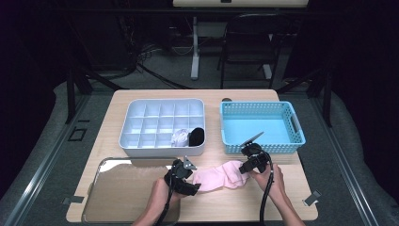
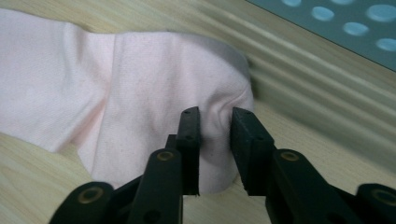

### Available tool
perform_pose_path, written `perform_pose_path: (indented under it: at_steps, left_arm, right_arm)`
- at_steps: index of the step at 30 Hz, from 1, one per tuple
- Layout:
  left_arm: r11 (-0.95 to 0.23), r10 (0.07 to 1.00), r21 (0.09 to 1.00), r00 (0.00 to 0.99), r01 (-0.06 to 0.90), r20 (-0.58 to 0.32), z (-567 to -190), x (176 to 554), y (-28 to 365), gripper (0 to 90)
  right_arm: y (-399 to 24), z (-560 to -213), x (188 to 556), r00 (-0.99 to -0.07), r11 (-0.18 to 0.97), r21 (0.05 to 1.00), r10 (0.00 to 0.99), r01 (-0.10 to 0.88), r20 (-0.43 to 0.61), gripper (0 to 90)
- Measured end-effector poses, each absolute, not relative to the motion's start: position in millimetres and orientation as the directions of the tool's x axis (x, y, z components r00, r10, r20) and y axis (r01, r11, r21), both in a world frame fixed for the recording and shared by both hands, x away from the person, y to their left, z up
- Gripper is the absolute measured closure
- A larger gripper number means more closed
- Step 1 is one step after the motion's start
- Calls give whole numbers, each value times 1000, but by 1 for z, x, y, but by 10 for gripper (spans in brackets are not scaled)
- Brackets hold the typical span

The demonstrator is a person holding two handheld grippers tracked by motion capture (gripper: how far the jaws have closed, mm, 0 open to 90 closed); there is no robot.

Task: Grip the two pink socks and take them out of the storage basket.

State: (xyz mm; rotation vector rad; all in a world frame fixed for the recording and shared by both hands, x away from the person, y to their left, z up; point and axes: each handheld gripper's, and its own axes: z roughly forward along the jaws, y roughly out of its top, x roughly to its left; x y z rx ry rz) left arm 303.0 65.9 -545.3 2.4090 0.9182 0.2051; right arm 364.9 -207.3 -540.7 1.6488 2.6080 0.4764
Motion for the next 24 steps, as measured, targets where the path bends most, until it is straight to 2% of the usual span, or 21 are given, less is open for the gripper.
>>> perform_pose_path:
  at_steps: [7,16,17,18,19,20,24]
  left_arm:
    - [-602,661,561,749,568,-49,-539,301,71,168]
    - [-568,674,595,737,569,-60,-537,293,86,142]
    - [-568,672,598,738,566,-61,-537,294,86,141]
    - [-570,668,598,742,563,-61,-538,294,85,137]
    - [-569,664,603,745,559,-65,-538,295,85,123]
    - [-572,659,603,750,555,-65,-539,295,84,106]
    - [-581,653,601,755,549,-60,-541,297,82,61]
  right_arm:
    - [-209,-536,364,-443,395,270,885,878,144,820]
    - [-213,-524,360,-446,387,307,882,870,150,825]
    - [-215,-520,361,-464,411,288,874,865,145,826]
    - [-215,-519,360,-441,377,316,883,871,163,825]
    - [-216,-519,359,-427,352,341,887,872,177,825]
    - [-218,-516,360,-448,380,321,878,867,171,825]
    - [-220,-513,360,-443,369,330,877,869,187,829]
